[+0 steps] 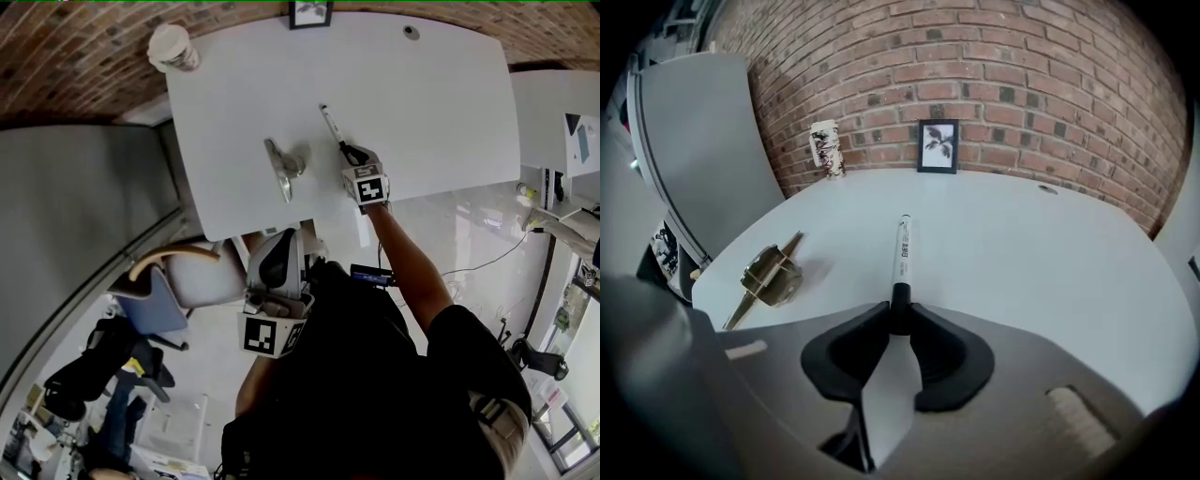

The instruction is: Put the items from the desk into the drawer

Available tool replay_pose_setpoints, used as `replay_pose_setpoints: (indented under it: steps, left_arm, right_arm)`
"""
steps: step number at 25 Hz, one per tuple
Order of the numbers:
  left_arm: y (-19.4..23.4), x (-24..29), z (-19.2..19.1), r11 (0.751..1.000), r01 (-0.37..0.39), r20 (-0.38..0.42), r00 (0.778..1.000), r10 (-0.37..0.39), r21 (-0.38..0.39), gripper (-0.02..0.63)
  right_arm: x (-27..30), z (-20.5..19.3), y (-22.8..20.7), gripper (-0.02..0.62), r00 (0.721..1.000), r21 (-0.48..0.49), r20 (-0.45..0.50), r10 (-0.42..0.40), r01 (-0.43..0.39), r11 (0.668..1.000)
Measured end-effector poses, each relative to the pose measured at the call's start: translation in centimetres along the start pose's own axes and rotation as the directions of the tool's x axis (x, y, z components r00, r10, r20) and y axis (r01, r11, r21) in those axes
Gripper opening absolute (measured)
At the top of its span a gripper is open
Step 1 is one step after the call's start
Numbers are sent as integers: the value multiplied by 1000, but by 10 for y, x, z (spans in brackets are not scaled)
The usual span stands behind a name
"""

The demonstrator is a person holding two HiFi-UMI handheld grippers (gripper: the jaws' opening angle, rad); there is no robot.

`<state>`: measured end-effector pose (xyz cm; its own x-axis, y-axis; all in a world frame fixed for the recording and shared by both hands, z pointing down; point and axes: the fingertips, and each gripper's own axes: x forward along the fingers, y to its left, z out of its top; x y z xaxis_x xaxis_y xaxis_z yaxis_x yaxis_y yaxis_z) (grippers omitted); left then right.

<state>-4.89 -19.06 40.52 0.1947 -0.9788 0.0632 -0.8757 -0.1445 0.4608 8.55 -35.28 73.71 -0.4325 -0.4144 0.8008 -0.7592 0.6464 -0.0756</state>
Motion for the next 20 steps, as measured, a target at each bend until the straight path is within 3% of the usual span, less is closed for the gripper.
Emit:
replay_pose_setpoints:
  steps: [10,20]
  left_arm:
    - [-21,-36,12,999,-16,49,999,13,48,11]
    - [-71,-89,19,995,0,120,993,-12,99,11]
  right_arm:
    - [-19,-12,7,71,1000,37,18,16,-16,999]
    - [-99,-25,29,71,989,64,143,34,-43,997]
